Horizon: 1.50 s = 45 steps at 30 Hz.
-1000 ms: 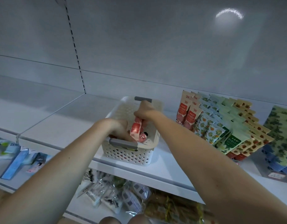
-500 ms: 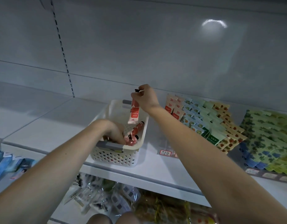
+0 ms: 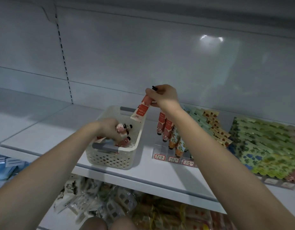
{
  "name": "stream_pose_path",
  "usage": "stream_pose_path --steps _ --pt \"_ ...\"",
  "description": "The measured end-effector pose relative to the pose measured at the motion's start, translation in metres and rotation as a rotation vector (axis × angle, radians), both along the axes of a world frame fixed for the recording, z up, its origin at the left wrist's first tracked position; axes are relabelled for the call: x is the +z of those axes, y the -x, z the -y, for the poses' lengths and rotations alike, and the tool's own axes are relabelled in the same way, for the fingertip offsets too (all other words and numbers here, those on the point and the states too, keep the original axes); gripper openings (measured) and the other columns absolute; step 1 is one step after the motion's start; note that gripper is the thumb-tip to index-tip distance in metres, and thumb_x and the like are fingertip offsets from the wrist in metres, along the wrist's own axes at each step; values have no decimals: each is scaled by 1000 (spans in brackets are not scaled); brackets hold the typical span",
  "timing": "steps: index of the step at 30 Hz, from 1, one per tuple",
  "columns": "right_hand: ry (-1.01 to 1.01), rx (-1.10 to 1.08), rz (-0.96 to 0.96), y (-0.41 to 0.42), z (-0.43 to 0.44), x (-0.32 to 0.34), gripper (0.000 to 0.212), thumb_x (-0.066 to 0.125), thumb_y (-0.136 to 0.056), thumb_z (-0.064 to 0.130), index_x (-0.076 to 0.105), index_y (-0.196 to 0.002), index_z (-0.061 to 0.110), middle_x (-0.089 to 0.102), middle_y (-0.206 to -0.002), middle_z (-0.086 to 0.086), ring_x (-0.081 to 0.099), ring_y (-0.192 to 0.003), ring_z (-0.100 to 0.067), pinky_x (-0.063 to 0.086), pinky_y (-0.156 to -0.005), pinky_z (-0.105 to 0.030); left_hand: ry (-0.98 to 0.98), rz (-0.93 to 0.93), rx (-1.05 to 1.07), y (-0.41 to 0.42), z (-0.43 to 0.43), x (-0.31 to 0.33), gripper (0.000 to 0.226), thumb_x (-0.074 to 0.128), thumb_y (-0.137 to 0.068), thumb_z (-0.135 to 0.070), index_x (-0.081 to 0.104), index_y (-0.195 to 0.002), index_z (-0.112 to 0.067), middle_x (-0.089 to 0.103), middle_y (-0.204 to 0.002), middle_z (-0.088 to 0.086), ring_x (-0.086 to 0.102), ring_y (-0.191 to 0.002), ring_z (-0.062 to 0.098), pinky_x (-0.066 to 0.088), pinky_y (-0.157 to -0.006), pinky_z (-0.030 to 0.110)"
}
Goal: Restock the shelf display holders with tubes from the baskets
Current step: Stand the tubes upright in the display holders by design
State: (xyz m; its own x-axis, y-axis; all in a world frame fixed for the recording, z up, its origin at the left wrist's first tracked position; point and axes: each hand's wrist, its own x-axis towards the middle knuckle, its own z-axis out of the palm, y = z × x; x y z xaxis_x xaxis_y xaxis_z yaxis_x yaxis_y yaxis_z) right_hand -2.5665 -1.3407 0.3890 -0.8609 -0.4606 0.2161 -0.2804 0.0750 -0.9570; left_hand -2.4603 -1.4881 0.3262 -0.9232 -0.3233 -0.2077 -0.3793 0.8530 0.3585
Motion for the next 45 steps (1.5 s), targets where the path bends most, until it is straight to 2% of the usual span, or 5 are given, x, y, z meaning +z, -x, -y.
stream_pose_path --steps 7,14,27,35,45 --pt "341 36 323 -20 -37 7 29 64 -87 9 51 -111 -1 63 -96 -19 66 -76 -22 58 -70 -30 -752 -841 444 -27 -19 38 18 64 -76 3 57 -75 -13 63 -82 10 58 -76 23 44 -67 27" --pt "563 147 612 -45 -63 -11 11 56 -91 7 52 -91 -3 61 -89 -18 63 -80 -22 59 -63 -27 -1159 -1032 366 -50 -70 39 11 66 -81 -4 60 -79 -12 63 -57 -5 59 -50 4 45 -43 15" --pt "-307 469 106 -35 -103 -26 17 64 -85 22 66 -101 16 68 -94 -4 65 -83 -16 52 -79 -31 -865 -972 248 -46 -83 44 22 70 -77 2 55 -76 -15 60 -68 -5 58 -53 -3 47 -50 12" --pt "-230 352 -15 -24 -82 -5 13 63 -84 6 57 -94 12 65 -93 -8 67 -91 -27 52 -89 -42 -960 -1006 353 -25 -75 39 14 69 -81 -7 56 -80 -15 60 -72 3 59 -57 7 42 -40 15" --pt "-411 -67 -314 23 -35 5 23 60 -83 12 45 -67 18 51 -66 2 47 -56 -11 38 -50 -19 -1069 -1049 416 -16 -51 22 17 65 -85 -9 51 -88 -19 62 -83 1 65 -56 3 52 -46 20"
